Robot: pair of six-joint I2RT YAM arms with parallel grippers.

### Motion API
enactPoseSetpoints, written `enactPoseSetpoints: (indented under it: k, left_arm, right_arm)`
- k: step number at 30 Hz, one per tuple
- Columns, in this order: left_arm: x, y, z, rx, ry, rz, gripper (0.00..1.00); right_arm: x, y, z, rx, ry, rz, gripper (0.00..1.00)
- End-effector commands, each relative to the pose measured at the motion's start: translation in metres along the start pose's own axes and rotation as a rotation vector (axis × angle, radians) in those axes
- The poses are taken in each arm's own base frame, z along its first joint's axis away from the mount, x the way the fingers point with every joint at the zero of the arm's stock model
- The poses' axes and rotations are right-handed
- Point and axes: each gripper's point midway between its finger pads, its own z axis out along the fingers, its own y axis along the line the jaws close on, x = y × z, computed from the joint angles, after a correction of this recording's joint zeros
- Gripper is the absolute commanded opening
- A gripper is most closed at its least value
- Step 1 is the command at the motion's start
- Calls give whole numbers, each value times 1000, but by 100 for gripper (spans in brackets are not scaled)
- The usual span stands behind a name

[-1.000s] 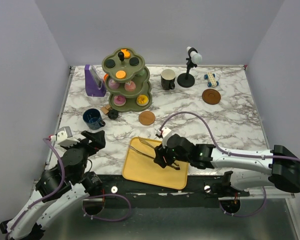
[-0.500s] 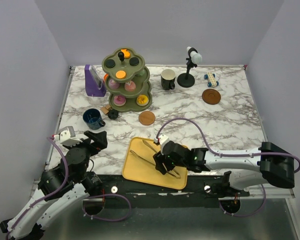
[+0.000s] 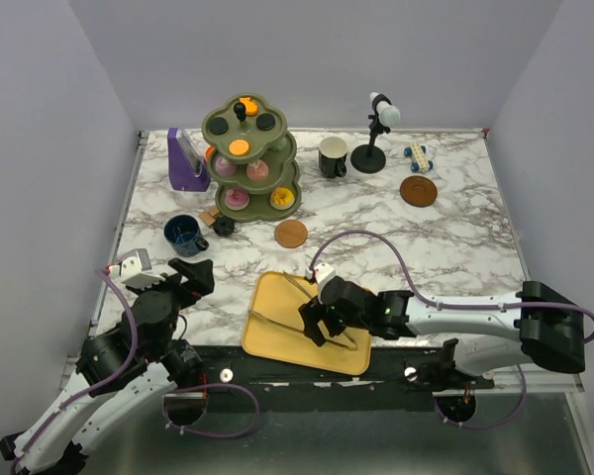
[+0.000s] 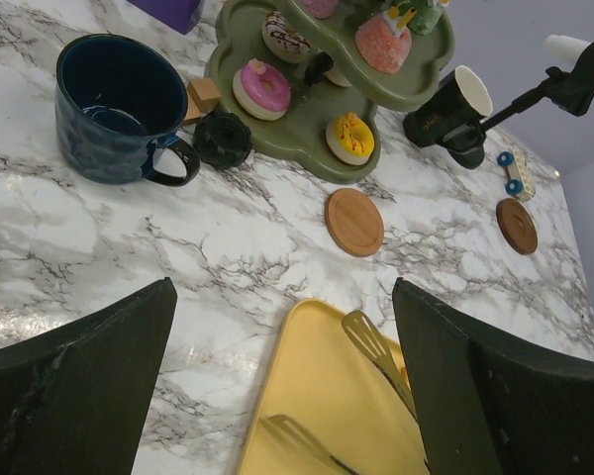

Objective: Serve the afternoon tea
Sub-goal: Place the clamp on the tray, then move the coaster to the center of the board.

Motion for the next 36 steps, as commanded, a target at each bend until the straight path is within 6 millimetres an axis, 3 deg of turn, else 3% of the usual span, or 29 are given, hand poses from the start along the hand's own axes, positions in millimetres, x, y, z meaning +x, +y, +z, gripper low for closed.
enactPoseSetpoints:
  k: [1,10,17,21,26,32,36]
  left_arm:
    - [0,-5,0,11,10,3,99]
    - [2,-6,3,4,14,13,99]
    - [-4,-9,6,-8,-1,57,99]
    - [0,-18,11,-23,42,97,99]
    - [11,-35,20,4,115,113,99]
    - [31,-45,27,64,178,81,98]
    - [48,-50,27,119,210,42,99]
  right_arm:
    - [-31,5,-16,17,-72,10,90]
    - [-42,4,-25,29,-91,5,94]
    - [-112,-23,-74,176,-419,162,94]
    - [-141,-61,-94,330,-529,281,93]
    - [-162,-116,-84,384,-523,459,87]
    - [-146,-219,-81,550,-601,797,81]
    - [-131,-279,-72,615,-613,958,68]
